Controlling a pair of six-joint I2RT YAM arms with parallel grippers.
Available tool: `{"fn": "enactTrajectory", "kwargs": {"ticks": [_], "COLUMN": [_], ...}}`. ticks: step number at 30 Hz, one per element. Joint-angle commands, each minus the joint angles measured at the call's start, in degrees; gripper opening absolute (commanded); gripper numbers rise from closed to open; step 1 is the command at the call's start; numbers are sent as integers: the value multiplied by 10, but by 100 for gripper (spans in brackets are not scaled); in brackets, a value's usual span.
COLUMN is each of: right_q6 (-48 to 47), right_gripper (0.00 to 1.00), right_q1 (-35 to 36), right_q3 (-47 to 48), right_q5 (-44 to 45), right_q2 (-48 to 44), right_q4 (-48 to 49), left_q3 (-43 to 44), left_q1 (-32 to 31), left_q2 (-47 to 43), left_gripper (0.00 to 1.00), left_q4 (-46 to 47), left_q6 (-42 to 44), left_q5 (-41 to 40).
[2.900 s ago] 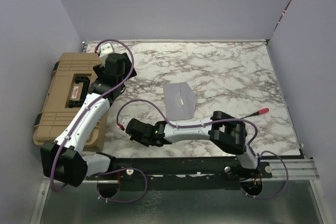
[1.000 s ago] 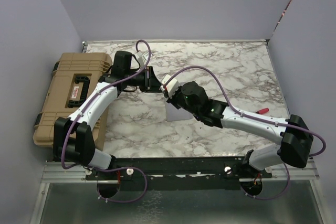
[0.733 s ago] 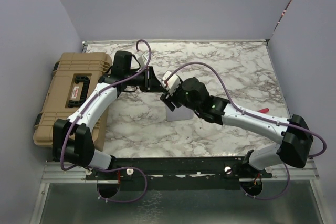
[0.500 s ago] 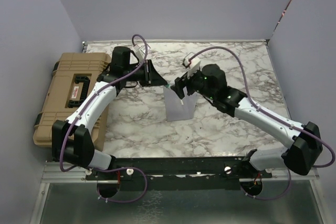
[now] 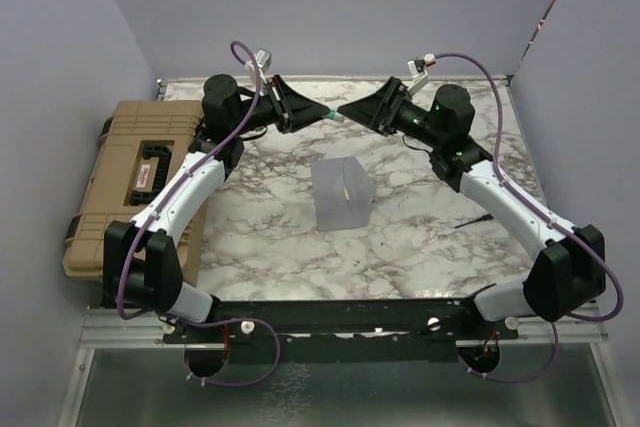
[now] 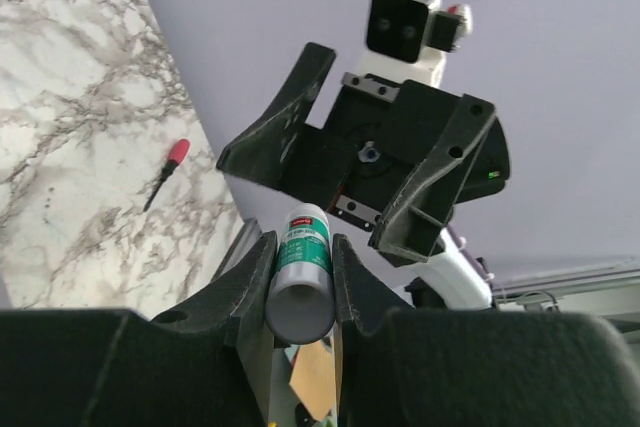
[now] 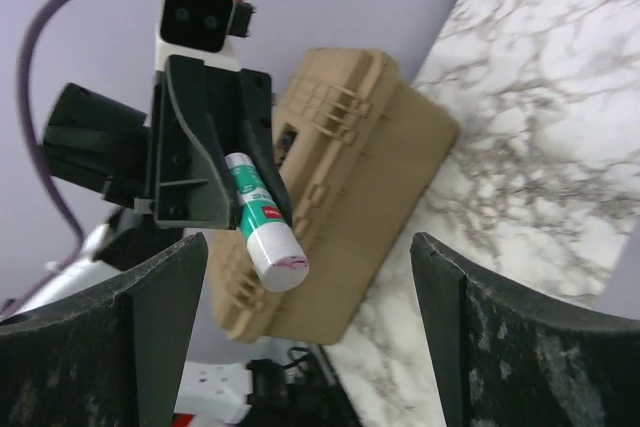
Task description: Place the letter into the envelope and seal it
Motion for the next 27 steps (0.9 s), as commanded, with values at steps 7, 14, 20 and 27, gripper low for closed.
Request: {"fn": "enactTrajectory", "kwargs": {"ticks": [7, 14, 20, 27], "right_q6": [252, 276, 283, 207], "right_gripper": [59, 40, 40, 41], "right_q1": [-3, -5, -12, -21], "right_q3": [44, 22, 10, 4], "right_q5": [-161, -161, -166, -153], "right_q2": [89, 89, 89, 64], "right_q4": [189, 235, 249, 173], "left_q3": [7, 8, 7, 12], "left_q1": [-1, 1, 8, 14], "left_q2": [25, 28, 28, 24], "left_gripper": [0, 0, 0, 0], "left_q4": [84, 84, 84, 85], "left_q6": [-87, -89, -92, -76], "left_q5": [-25, -30, -29, -15]}}
